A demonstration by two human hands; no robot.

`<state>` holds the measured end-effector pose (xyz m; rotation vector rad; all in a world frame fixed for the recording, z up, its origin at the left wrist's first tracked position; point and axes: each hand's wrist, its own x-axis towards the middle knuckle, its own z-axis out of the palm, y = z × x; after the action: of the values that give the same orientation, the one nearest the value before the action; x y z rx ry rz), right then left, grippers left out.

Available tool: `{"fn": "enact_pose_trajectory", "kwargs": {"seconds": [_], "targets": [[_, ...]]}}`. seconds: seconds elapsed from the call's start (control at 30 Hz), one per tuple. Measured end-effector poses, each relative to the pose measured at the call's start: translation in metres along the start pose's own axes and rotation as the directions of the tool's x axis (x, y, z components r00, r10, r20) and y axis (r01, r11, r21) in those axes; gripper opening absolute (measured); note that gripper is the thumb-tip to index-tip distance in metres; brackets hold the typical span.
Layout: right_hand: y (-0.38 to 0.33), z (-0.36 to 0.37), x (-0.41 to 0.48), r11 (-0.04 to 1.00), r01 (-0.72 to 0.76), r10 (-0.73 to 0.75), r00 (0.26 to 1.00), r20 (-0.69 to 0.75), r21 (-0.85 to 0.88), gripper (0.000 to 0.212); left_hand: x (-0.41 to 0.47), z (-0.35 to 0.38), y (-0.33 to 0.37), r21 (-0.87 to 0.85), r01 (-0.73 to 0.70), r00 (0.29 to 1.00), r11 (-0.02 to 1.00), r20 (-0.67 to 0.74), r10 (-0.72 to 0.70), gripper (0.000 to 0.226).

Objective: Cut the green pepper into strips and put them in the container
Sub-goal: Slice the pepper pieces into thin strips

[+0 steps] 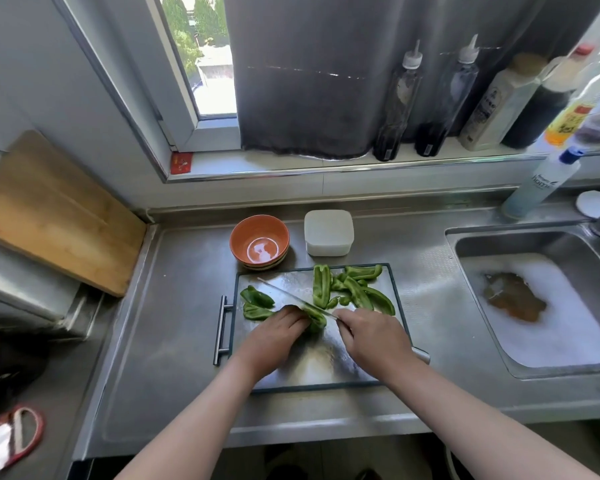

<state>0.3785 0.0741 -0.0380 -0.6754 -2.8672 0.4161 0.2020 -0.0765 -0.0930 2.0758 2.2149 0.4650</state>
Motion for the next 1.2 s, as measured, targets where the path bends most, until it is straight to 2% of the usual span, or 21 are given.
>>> {"fn": "enact_pose_trajectory", "kwargs": {"seconds": [0.1,0.37,0.6,0.97,1.2], "targets": [[0.002,0.002,-0.001,1.000,0.016,-0.014,0.998,0.063,-0.022,0.030,-0.001,-0.001,0.000,-0.009,0.049,0.999,0.999,0.018,-0.049,0.056],[0.005,-0.001,0.000,0.996,-0.058,0.073,0.972,0.222,-0.073,0.026,0.000,0.001,-0.007,-0.069,0.087,0.995,0.994,0.063,-0.082,0.051],[0.002,-0.002,0.009,0.991,-0.045,0.081,0.953,0.293,-0.130,0.023,0.005,-0.003,-0.005,-0.112,0.106,0.994,0.988,0.047,-0.102,0.046],[0.009,-0.002,0.020,0.986,-0.125,0.161,0.904,0.397,-0.115,0.012,0.004,-0.001,-0.008,-0.117,0.055,0.998,0.992,0.039,-0.050,0.050],[0.001,0.007,0.033,0.990,-0.126,0.143,0.883,0.448,-0.066,0.016,0.000,0.004,-0.008,-0.133,0.017,1.000,0.991,0.009,-0.016,0.042]]}}
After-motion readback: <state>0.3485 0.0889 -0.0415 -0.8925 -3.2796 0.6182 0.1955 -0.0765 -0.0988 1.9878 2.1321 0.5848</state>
